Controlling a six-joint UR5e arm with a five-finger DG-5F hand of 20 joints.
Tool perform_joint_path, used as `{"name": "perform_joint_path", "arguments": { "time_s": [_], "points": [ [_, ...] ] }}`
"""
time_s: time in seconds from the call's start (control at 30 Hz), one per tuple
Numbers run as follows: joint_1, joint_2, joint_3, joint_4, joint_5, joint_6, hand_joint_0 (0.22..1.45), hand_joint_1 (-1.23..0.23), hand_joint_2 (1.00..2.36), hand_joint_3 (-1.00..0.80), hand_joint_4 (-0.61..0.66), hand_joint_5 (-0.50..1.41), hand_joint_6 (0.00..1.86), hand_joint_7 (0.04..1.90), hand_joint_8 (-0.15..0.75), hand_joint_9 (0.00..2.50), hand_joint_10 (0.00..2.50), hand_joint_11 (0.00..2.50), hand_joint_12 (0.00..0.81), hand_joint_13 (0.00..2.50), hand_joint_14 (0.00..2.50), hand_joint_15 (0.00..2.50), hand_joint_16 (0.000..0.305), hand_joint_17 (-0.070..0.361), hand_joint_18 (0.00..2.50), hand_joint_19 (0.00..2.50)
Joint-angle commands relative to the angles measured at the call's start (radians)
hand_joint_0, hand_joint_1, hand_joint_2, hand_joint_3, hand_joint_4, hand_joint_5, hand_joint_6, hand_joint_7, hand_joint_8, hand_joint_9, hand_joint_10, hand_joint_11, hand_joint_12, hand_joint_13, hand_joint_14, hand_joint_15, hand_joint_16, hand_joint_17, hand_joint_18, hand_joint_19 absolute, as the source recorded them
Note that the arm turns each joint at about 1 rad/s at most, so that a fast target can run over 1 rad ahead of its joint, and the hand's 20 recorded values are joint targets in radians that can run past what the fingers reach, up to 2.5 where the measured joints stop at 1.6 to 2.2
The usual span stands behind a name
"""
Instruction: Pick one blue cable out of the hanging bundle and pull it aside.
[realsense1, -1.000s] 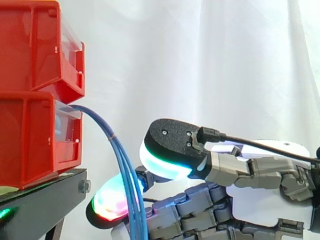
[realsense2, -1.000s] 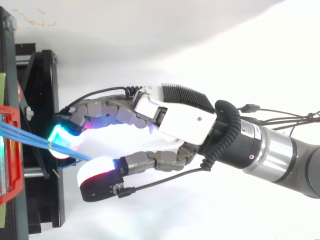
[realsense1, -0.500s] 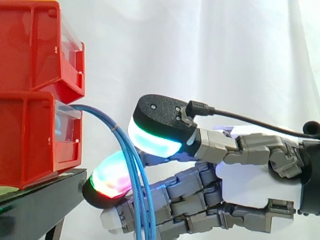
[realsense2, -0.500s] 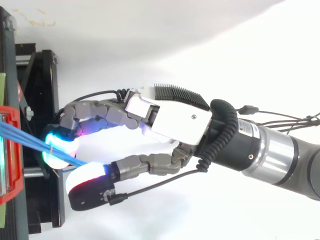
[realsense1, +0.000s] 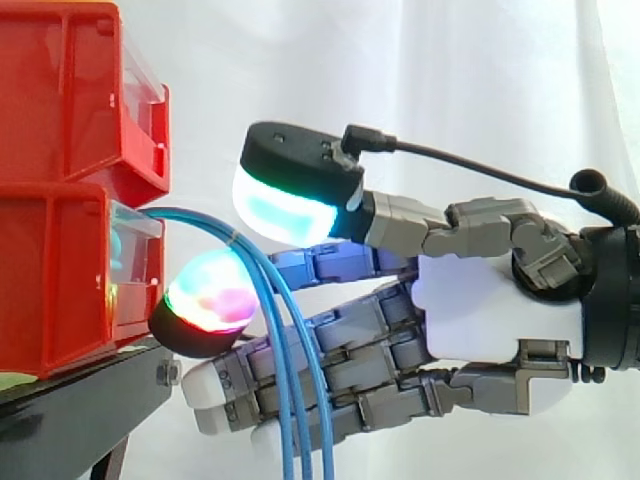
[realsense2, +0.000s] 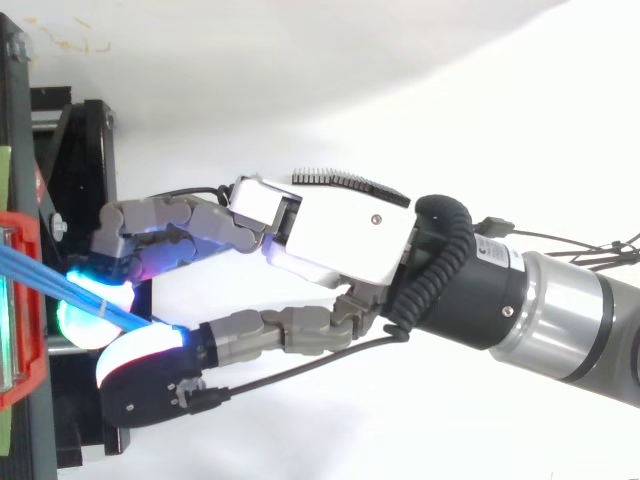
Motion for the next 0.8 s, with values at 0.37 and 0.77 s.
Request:
{"name": "perform_joint_path", "arguments": {
  "time_s": [0.37,0.77],
  "points": [
    [-0.001,0.0,0.007,-0.049,-0.005,0.069,0.7,-0.9,1.01,-0.37,-0.07,-0.19,0.89,0.73,0.231,0.69,0.01,0.35,0.331,0.47,0.01,0.18,0.041,0.092,0.47,0.32],
    [-0.001,0.0,0.007,-0.05,-0.005,0.124,0.51,-0.46,1.0,-0.5,0.07,-0.14,0.84,0.82,0.28,0.83,0.01,0.38,0.355,0.54,0.01,0.27,0.04,0.091,0.47,0.41]
  ]
}}
